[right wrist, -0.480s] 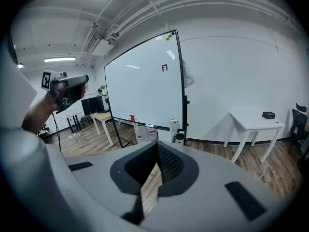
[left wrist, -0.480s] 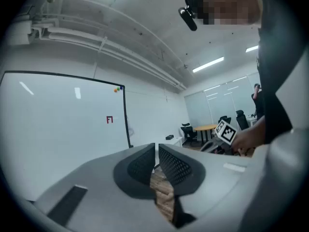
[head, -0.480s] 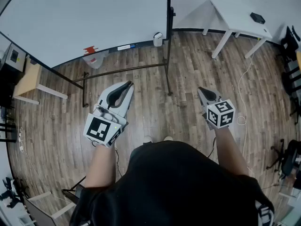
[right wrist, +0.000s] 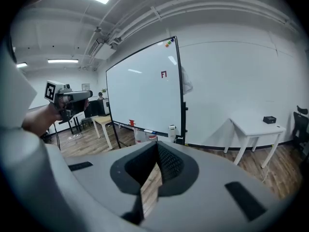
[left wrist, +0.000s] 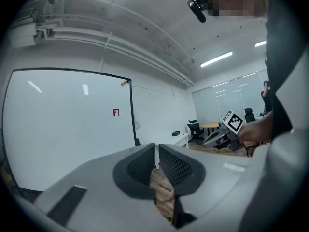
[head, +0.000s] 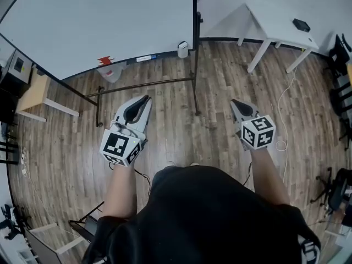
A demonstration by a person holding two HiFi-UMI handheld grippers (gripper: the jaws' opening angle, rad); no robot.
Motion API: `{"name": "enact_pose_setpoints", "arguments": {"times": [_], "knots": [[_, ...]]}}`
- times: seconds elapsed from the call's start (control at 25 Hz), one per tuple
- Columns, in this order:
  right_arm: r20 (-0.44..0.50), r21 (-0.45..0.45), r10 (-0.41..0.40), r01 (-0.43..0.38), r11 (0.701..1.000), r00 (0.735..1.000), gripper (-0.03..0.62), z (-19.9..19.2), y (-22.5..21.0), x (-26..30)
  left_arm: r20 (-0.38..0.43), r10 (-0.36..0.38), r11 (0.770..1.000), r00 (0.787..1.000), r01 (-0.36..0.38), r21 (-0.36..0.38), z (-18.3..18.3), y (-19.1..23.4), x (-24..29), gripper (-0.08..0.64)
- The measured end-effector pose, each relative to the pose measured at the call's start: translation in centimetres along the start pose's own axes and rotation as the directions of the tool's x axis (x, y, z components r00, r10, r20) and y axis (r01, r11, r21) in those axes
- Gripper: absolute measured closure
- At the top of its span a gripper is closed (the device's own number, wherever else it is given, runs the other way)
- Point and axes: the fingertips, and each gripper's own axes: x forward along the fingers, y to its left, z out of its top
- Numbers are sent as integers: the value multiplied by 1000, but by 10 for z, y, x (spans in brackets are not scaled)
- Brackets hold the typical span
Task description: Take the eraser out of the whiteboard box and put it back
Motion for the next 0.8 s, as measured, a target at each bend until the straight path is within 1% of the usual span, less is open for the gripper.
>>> {"name": "enact_pose_setpoints", "arguments": {"times": [0.24,0.48,0.64,0.8], "knots": [[21,2,-5,5,1000,1000,598,10,-11,0,-25,3,1000,1000,-3,-2,-7,-7,14,537],[33,-5,1,-1,1000,999,598,20,-13,10,-33,9,1000,999,-10,-15,-13,3,25,529],[27,-5,-9,9,1000,1000,598,20,-17,13,-26,-8,999,1000,7,-37,-18,10,36,526],[12,1,-27,27,1000,1000,598,19,-28,17,-29,-27,999,999,26,-40,-23,16,54,525]]}}
